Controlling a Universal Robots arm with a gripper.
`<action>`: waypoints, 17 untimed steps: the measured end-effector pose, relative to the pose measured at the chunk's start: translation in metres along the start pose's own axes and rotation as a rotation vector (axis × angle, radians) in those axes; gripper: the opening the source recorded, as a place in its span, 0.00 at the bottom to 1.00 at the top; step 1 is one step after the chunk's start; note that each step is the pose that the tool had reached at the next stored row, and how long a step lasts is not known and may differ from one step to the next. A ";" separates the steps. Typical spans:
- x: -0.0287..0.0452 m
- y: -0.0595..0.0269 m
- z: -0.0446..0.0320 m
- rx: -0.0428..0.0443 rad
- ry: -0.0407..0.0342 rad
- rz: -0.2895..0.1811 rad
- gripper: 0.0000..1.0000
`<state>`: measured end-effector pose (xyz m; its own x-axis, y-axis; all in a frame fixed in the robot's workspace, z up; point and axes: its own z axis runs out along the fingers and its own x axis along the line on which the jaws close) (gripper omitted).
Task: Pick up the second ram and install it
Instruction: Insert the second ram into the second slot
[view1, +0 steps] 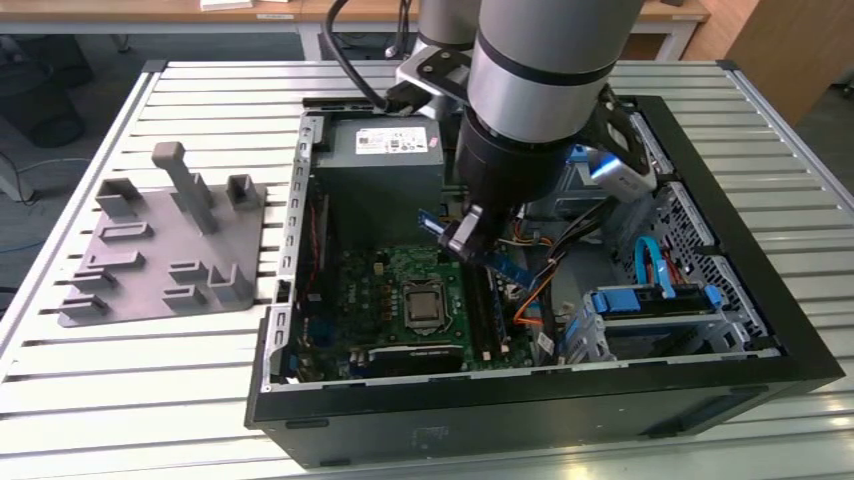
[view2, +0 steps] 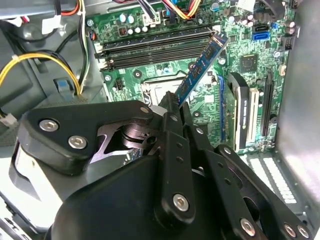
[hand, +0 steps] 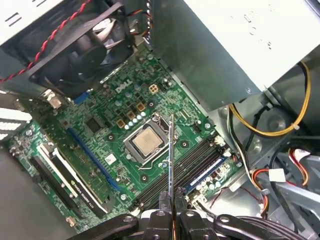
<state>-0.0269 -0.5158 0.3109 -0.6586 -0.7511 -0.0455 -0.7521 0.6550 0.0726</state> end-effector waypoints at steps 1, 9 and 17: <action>0.0000 0.0000 0.0001 0.0004 -0.0007 0.010 0.14; 0.0000 0.0000 0.0004 0.0038 -0.0061 0.084 0.14; 0.0000 -0.0001 0.0008 0.0070 -0.0113 0.155 0.14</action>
<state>-0.0269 -0.5158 0.3101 -0.7667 -0.6404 -0.0456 -0.6419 0.7633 0.0726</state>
